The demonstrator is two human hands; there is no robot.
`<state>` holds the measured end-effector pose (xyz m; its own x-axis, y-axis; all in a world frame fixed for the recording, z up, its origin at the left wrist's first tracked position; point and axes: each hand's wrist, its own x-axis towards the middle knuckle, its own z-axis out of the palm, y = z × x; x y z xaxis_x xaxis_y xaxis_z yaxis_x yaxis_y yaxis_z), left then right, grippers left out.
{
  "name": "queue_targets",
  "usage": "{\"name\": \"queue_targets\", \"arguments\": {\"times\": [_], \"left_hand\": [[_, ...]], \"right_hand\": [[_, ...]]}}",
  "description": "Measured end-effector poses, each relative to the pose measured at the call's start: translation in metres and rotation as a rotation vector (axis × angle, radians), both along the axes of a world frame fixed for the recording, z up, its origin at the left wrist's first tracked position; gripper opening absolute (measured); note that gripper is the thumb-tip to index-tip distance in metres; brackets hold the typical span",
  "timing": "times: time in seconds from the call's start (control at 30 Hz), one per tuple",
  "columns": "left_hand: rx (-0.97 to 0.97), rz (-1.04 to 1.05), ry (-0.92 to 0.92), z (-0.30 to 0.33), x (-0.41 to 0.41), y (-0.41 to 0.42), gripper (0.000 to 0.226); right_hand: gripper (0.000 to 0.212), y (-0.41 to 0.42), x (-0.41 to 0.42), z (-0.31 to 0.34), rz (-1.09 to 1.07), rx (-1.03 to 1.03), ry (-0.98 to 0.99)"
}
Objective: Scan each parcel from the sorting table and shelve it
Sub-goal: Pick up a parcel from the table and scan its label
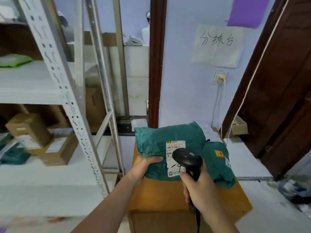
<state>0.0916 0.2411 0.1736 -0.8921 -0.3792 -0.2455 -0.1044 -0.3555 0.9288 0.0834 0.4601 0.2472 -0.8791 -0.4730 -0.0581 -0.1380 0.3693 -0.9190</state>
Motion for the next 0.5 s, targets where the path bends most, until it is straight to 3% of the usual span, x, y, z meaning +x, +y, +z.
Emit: {"name": "queue_targets", "arguments": {"times": [0.2,0.33,0.5], "left_hand": [[-0.001,0.146,-0.022,0.002,0.092,-0.039,0.080],[-0.008,0.226,0.012,0.008,0.156,-0.063,0.064],[0.002,0.337,0.037,0.010,0.243,-0.095,0.065]], "right_hand": [[0.010,-0.039,0.049,0.004,0.172,-0.051,-0.022],[0.007,-0.071,0.091,0.006,0.269,-0.047,-0.032],[0.008,-0.112,0.155,0.006,0.362,-0.027,-0.046]]}}
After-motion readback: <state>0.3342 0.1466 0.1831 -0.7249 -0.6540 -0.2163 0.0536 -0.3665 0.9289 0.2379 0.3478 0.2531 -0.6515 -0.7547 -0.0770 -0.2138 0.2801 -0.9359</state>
